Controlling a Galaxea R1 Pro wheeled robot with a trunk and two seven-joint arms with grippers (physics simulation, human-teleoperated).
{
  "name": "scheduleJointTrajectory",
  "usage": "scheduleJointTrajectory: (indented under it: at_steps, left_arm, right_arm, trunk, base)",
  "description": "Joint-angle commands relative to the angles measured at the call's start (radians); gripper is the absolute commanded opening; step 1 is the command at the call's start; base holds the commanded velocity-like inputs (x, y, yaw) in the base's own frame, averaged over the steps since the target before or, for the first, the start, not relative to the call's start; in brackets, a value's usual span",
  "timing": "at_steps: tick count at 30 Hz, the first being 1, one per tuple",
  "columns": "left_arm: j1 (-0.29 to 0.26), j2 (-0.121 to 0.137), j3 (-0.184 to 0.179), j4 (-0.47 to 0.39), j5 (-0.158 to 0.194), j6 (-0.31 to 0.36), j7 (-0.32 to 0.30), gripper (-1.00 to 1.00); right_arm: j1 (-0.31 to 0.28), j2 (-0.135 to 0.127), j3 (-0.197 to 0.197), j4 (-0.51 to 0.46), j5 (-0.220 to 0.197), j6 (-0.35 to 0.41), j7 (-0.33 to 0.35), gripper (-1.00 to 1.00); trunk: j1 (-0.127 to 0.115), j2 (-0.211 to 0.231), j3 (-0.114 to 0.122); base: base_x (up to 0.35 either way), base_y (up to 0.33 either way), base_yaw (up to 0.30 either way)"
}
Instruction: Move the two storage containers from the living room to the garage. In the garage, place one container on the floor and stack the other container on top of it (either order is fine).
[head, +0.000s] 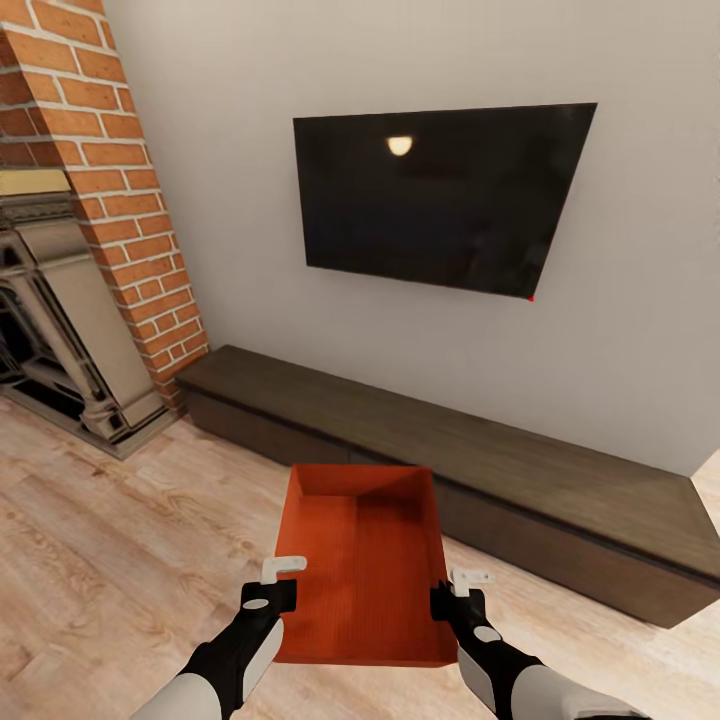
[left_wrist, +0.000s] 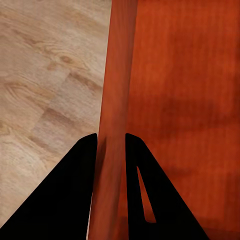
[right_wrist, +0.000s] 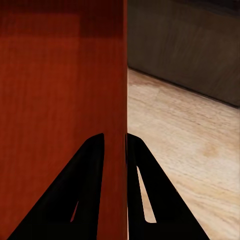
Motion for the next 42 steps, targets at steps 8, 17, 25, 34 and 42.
scheduleJointTrajectory:
  at_steps: [8,17,25,34,42]
  left_arm:
    - [-0.001,0.001,0.014,0.000,0.012,0.007,0.011,-1.00]
    - [-0.001,0.001,0.014,0.000,0.012,0.007,0.011,-1.00]
    - [-0.001,0.001,0.014,0.000,0.012,0.007,0.011,-1.00]
    - [-0.001,0.001,0.014,0.000,0.012,0.007,0.011,-1.00]
    - [-0.001,0.001,0.015,0.000,0.012,0.007,0.011,-1.00]
  right_arm:
    - [0.000,0.000,0.042,-0.002,-0.006,-0.006,-0.009,-1.00]
    - [0.000,0.000,0.042,-0.002,-0.006,-0.006,-0.009,-1.00]
    - [0.000,0.000,0.042,-0.002,-0.006,-0.006,-0.008,-1.00]
    - [0.000,0.000,0.043,-0.002,-0.006,-0.006,-0.009,-1.00]
    - [0.000,0.000,0.042,-0.002,-0.007,-0.006,-0.008,-1.00]
  trunk:
    - [0.000,0.000,0.012]
    - [0.000,0.000,0.027]
    - [0.000,0.000,0.039]
    - [0.000,0.000,0.054]
    - [0.000,0.000,0.067]
  base:
    - [0.000,0.000,0.000]
    - [0.000,0.000,0.000]
    - [0.000,0.000,0.000]
    - [0.000,0.000,0.000]
    - [0.000,0.000,0.000]
